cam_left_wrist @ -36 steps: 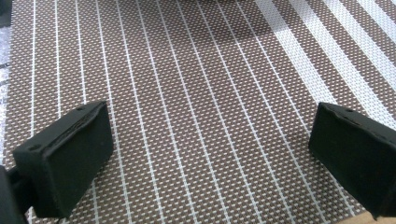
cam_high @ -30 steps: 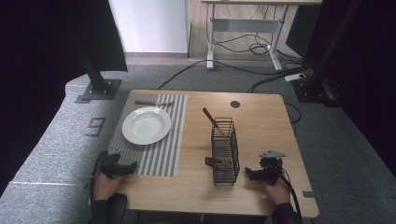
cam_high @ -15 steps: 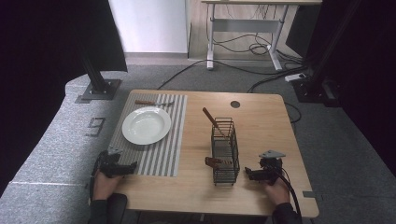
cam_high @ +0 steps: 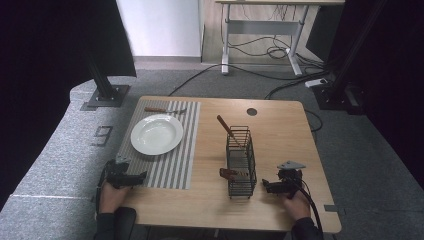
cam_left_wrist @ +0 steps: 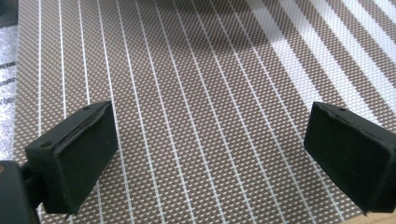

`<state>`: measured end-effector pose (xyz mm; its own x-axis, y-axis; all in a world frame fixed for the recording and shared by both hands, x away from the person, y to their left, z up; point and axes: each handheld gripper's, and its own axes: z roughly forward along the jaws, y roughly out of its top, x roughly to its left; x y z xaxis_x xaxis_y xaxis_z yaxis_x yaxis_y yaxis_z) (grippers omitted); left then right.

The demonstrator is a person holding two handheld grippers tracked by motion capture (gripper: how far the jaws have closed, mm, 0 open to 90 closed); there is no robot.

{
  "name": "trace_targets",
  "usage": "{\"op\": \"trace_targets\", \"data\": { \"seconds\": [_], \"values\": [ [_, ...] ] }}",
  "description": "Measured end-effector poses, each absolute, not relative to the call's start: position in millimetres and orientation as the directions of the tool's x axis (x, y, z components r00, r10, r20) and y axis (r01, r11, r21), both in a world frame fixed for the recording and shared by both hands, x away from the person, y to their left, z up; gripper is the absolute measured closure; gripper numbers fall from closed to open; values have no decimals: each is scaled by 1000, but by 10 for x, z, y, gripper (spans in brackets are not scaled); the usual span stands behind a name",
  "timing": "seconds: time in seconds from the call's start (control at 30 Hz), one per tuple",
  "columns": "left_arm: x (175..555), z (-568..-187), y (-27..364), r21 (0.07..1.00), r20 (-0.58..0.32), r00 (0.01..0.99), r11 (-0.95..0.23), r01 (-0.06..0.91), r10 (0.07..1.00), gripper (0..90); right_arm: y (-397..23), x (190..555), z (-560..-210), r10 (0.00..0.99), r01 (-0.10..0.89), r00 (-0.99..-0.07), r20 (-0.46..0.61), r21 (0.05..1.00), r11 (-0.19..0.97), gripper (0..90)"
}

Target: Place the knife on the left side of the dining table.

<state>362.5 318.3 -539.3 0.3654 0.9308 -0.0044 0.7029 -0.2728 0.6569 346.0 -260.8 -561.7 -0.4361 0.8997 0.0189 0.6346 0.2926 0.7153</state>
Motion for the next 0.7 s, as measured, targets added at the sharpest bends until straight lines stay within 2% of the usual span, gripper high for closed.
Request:
{"op": "trace_targets", "data": {
  "seconds": [0.7],
  "values": [
    [3653,-5136,3050,694,-17,402,-279,663,915,2,-2603,3458,-5617,901,635,-433,18,715,291,0]
  ]
}}
